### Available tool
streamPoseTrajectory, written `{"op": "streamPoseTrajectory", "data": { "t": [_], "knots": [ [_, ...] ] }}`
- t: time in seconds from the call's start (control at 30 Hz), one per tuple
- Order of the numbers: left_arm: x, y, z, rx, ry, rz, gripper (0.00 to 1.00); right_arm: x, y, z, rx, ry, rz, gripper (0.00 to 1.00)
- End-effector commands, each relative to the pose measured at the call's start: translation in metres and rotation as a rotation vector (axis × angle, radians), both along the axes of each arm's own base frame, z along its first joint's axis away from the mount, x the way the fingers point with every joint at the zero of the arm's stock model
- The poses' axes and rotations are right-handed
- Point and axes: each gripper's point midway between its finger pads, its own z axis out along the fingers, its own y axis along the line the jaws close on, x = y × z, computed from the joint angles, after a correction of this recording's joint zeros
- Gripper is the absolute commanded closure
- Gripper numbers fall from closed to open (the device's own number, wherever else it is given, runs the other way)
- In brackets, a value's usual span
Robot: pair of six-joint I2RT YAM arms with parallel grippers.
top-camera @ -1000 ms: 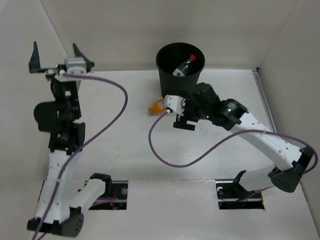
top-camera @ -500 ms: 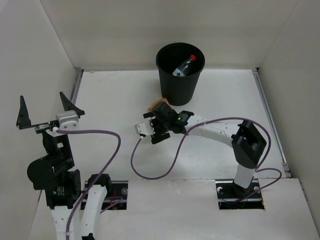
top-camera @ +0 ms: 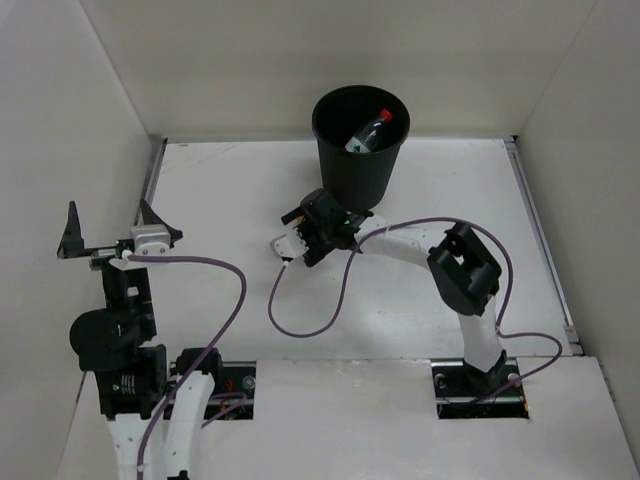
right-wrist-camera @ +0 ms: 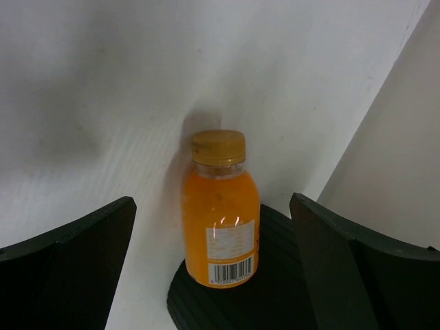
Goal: Put the plastic bottles in the bin
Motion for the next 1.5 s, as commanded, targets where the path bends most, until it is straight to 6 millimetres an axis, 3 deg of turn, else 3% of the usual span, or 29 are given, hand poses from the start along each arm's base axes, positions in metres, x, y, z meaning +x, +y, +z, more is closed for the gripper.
{"op": "streamPoseTrajectory", "data": {
  "t": [0.0, 0.13, 0.33, 0.6, 0.8, 0.97, 1.1, 1.27, 1.47],
  "knots": [
    [-0.007, -0.004, 0.009, -0.003, -0.043, -0.024, 0.00, 0.028, -0.001, 0.014, -0.009, -0.062, 0.026, 0.00],
    [-0.006, -0.006, 0.005, -0.004, -0.024, -0.034, 0.00, 0.045, -0.021, 0.000, -0.074, -0.037, 0.015, 0.00],
    [-0.005, -0.003, 0.004, -0.007, -0.015, -0.021, 0.00, 0.039, -0.040, -0.021, -0.151, 0.083, 0.017, 0.03],
    [-0.004, 0.000, 0.004, -0.023, -0.010, -0.008, 0.00, 0.043, -0.036, -0.034, -0.139, 0.094, 0.003, 0.11],
    [-0.003, -0.001, 0.002, -0.027, -0.003, -0.012, 0.00, 0.050, -0.034, -0.045, -0.135, 0.098, -0.034, 0.29],
    [-0.001, -0.001, 0.000, -0.024, 0.008, -0.012, 0.00, 0.054, -0.034, -0.043, -0.121, 0.106, -0.079, 0.57],
    [0.003, -0.001, -0.010, -0.024, 0.034, -0.016, 0.00, 0.046, -0.019, -0.019, -0.059, 0.100, -0.099, 0.76],
    [0.009, 0.001, -0.022, -0.038, 0.051, -0.008, 0.00, 0.025, 0.011, 0.038, 0.078, 0.077, -0.092, 0.91],
    [0.009, 0.007, -0.020, -0.100, 0.020, 0.010, 0.00, 0.007, 0.039, 0.153, 0.321, -0.014, -0.100, 0.98]
  ]
}}
